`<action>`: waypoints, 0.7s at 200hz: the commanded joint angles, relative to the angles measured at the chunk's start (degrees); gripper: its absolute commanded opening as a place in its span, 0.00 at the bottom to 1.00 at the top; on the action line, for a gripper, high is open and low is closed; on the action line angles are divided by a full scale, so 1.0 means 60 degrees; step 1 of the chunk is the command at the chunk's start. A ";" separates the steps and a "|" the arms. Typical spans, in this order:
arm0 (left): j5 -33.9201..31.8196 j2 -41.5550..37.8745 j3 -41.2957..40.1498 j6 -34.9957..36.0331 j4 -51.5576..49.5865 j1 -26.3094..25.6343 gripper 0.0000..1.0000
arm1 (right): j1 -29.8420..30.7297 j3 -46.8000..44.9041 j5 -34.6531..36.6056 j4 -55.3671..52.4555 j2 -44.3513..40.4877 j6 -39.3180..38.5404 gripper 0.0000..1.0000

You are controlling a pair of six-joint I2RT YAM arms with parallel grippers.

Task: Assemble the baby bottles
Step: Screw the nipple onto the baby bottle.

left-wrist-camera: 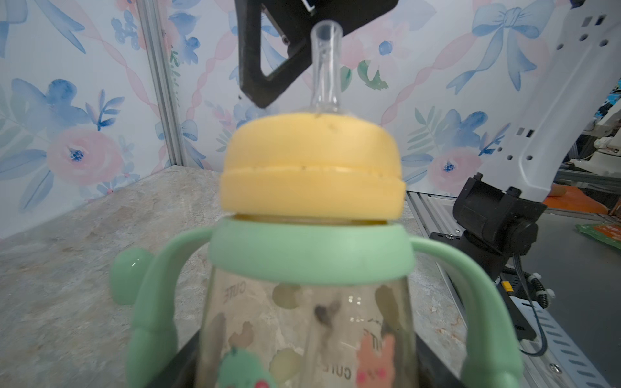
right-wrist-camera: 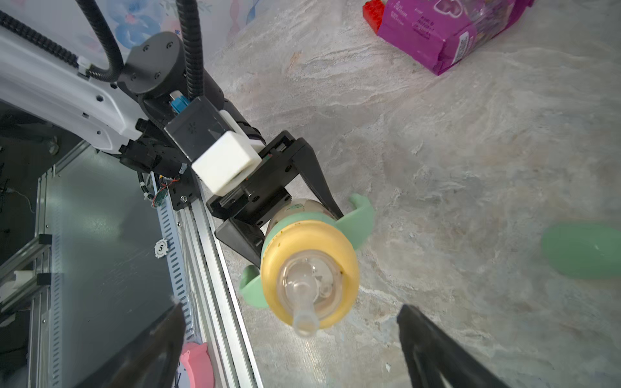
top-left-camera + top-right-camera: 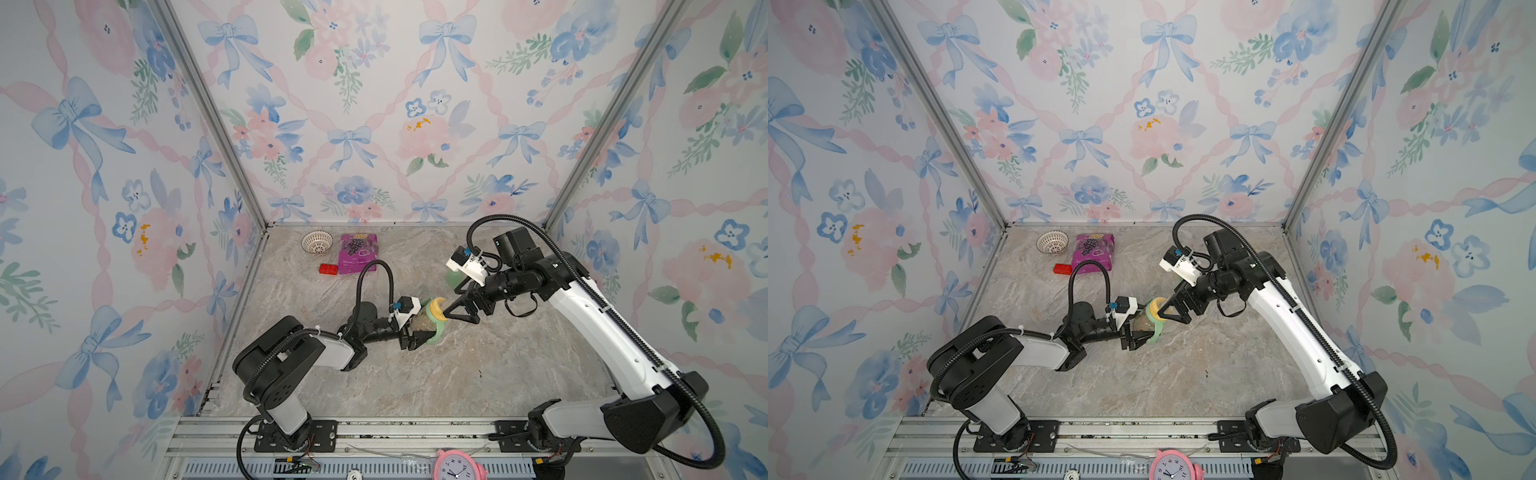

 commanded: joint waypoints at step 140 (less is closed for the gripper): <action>0.0349 0.0161 0.0372 -0.0128 0.0265 -0.0011 0.00 | 0.0496 -0.0120 0.0285 0.0347 0.1137 -0.0038 0.71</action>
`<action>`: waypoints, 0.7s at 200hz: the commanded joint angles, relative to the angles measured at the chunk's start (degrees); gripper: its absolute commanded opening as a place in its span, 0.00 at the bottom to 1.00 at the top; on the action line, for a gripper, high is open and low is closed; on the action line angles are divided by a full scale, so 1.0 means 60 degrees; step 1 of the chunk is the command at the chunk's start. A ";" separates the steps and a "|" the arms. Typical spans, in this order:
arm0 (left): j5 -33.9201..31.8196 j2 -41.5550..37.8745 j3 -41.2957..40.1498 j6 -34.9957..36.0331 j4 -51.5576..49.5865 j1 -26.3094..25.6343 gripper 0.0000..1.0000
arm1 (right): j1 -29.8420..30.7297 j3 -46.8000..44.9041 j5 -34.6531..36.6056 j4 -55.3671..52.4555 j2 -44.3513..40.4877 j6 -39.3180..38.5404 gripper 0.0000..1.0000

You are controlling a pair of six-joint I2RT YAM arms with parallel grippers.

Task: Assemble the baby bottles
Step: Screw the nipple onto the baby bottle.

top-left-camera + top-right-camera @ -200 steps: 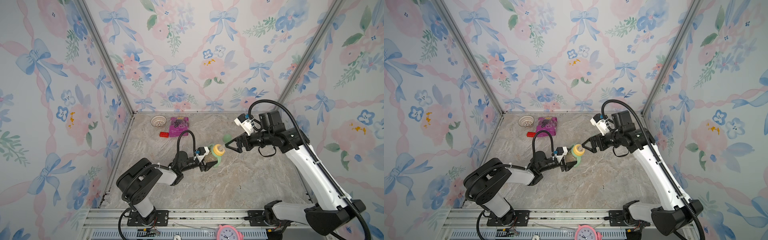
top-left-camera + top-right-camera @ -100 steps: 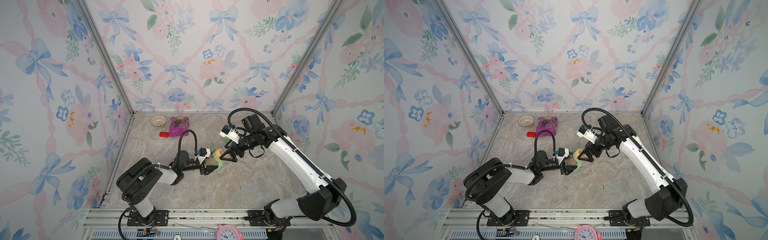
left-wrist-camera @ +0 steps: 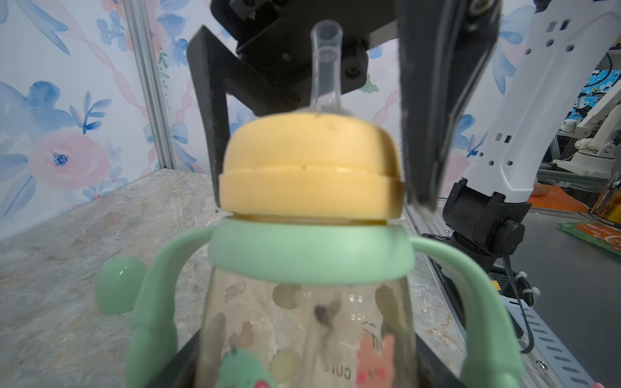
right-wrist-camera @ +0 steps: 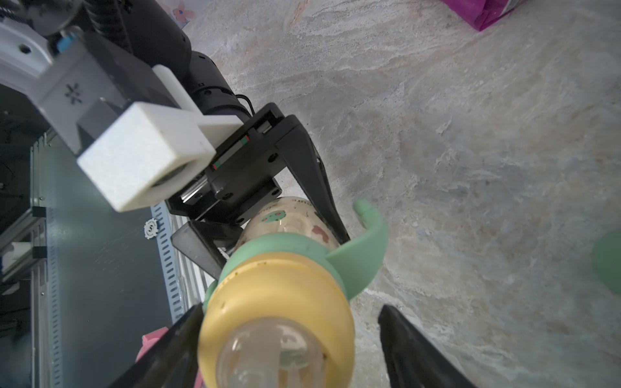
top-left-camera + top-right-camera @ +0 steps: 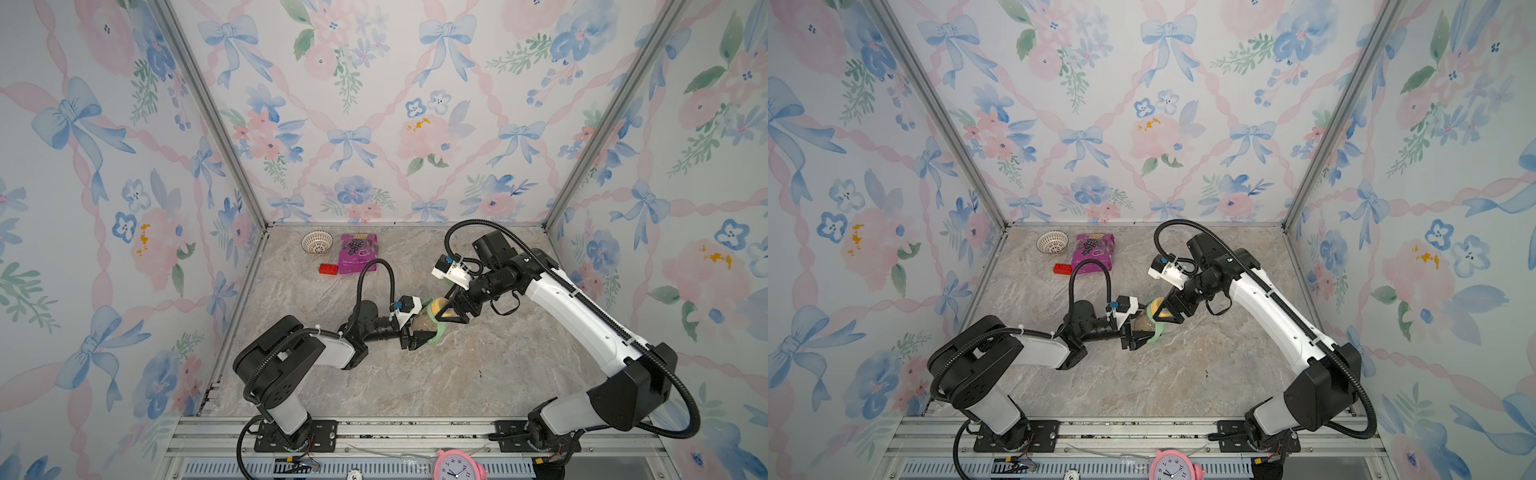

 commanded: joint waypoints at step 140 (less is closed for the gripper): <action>-0.7590 0.1475 -0.0029 0.4064 0.2406 -0.1321 0.00 | -0.0983 -0.1188 0.1981 0.4337 -0.1773 1.3688 0.99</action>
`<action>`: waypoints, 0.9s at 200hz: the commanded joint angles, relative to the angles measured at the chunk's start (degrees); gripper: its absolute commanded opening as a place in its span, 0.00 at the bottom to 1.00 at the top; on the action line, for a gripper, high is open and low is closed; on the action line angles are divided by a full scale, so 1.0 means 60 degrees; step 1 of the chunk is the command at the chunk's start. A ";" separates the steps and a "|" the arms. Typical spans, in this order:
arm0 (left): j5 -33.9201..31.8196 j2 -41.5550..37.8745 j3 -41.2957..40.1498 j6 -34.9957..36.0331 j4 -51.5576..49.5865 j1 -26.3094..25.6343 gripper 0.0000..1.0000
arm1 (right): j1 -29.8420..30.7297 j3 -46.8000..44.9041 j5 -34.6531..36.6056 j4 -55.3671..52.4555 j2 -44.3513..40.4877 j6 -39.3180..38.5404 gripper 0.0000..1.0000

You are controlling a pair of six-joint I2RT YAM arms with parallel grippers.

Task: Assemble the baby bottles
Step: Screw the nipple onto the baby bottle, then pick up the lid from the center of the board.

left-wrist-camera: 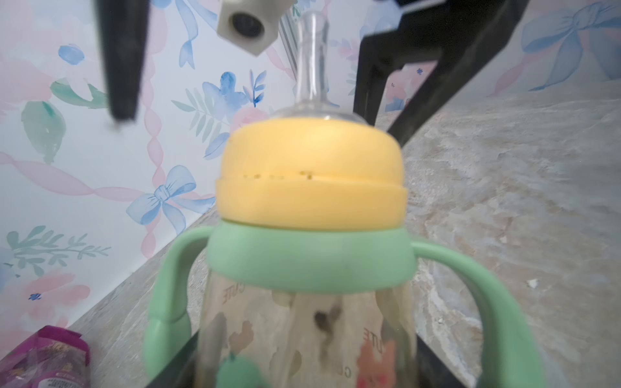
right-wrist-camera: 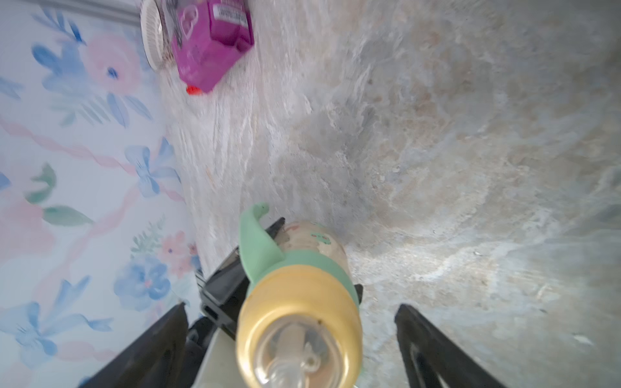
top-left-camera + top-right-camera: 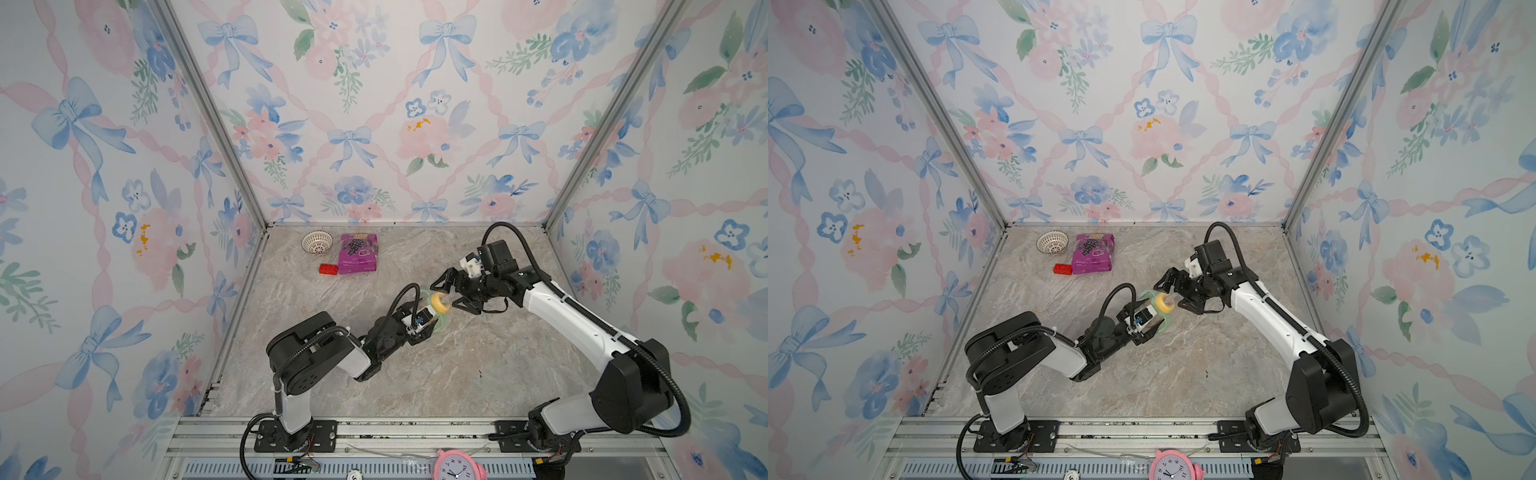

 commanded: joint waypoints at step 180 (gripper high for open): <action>0.5169 -0.4930 -0.1684 -0.4649 -0.0723 0.1767 0.00 | -0.1157 0.6185 0.4098 -0.4042 0.6603 -0.6193 0.94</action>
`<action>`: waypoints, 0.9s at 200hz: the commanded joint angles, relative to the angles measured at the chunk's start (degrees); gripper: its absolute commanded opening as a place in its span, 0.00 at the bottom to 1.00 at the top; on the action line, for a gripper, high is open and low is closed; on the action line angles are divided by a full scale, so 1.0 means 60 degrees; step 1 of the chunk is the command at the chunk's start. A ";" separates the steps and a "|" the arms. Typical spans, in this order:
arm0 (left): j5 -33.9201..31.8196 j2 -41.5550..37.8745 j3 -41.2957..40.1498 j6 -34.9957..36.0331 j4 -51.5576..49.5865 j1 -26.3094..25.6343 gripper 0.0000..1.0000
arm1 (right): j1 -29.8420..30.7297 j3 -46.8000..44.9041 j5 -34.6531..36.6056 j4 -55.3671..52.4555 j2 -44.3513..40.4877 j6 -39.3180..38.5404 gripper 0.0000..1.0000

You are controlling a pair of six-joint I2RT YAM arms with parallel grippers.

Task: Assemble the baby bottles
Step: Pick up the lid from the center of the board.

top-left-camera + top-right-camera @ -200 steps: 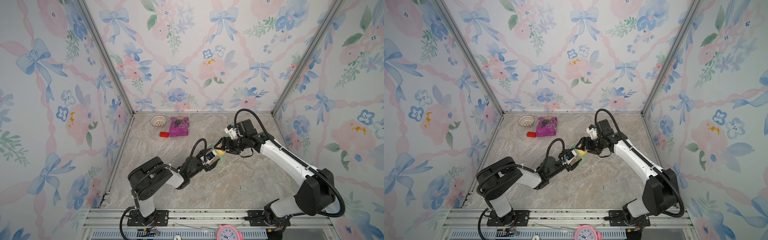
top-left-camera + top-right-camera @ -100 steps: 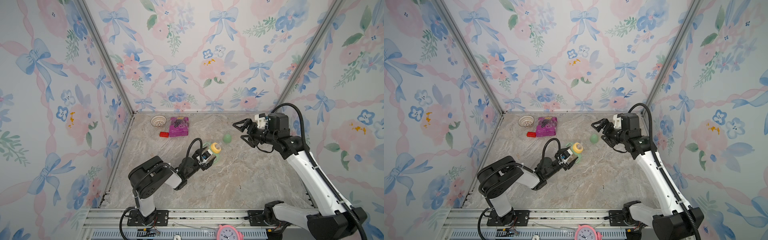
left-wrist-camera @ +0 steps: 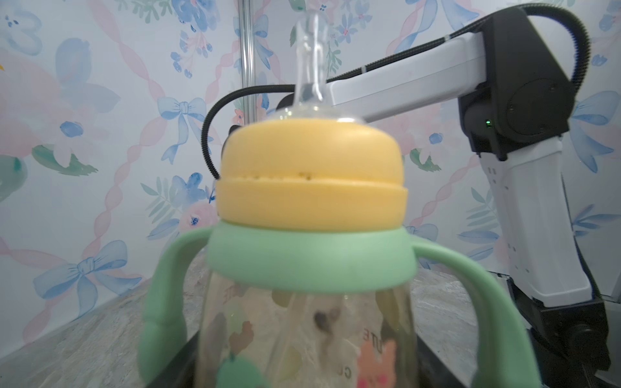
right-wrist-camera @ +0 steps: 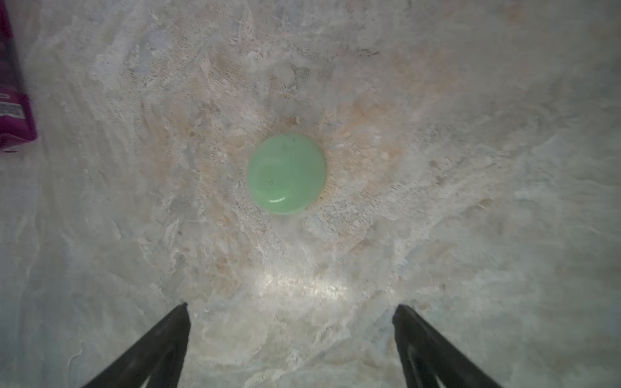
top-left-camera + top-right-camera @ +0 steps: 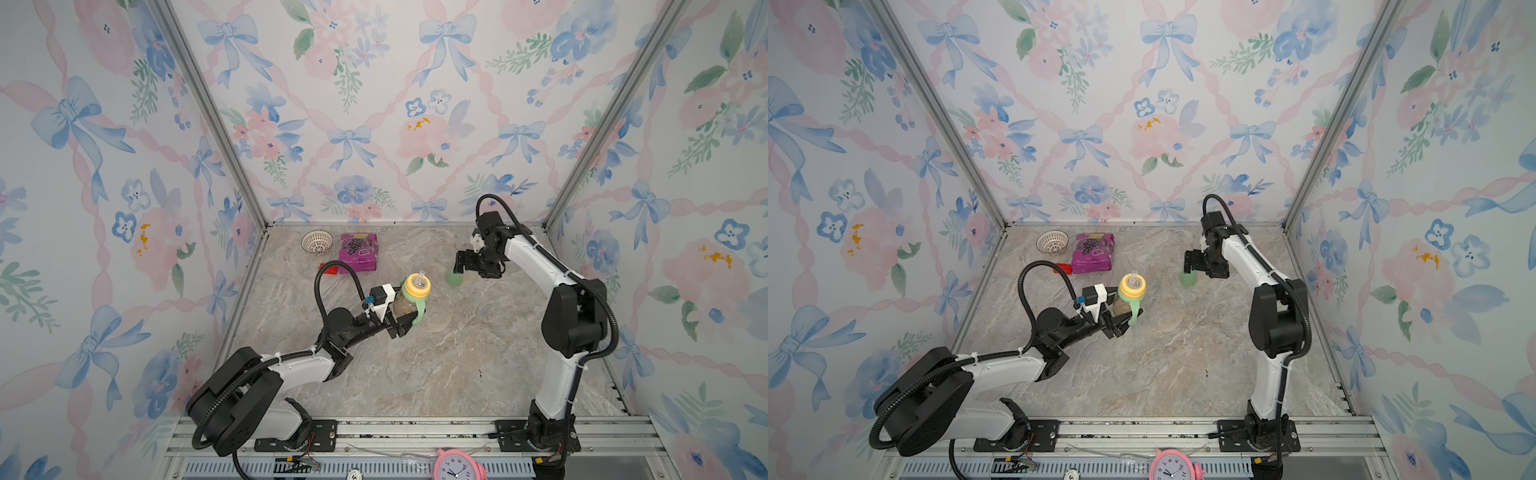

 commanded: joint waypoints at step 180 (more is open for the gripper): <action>-0.0364 -0.0537 -0.0359 0.0267 -0.1094 -0.0105 0.00 | 0.0473 0.3240 0.1641 -0.1054 0.3405 0.0512 0.70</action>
